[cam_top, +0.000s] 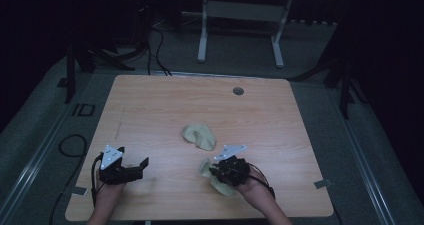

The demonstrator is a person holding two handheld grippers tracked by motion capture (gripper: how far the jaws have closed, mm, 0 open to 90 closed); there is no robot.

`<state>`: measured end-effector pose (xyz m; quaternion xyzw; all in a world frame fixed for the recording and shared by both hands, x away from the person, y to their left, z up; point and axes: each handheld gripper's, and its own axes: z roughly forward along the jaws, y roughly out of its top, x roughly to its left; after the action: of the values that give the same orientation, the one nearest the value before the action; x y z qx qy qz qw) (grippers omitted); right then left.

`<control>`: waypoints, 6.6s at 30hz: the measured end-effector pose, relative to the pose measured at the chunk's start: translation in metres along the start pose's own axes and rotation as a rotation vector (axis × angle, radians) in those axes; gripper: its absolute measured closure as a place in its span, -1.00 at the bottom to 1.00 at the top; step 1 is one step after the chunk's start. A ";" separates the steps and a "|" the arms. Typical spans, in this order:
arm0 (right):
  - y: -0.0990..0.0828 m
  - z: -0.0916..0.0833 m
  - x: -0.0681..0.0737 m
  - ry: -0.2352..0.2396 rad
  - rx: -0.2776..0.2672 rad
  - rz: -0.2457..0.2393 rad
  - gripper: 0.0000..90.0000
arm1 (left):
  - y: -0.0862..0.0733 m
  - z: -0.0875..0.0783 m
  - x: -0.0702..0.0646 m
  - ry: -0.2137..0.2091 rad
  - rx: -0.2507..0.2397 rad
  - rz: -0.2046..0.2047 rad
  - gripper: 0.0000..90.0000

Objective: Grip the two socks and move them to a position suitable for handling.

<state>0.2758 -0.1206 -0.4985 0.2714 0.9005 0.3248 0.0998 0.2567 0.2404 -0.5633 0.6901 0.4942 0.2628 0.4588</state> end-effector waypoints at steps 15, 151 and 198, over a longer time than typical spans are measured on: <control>-0.026 0.046 0.027 0.046 0.097 -0.044 0.34 | 0.002 -0.003 -0.005 -0.029 -0.011 0.007 -0.99; 0.039 0.020 -0.086 -0.066 0.018 0.117 0.22 | 0.010 0.039 -0.097 -0.567 0.301 0.317 0.50; 0.078 0.047 -0.109 -0.205 0.090 0.086 0.86 | 0.004 0.035 -0.085 -0.519 0.275 0.237 0.33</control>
<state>0.4167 -0.1061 -0.4845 0.3459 0.8867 0.2586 0.1651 0.2557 0.1479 -0.5673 0.8424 0.3076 0.0604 0.4383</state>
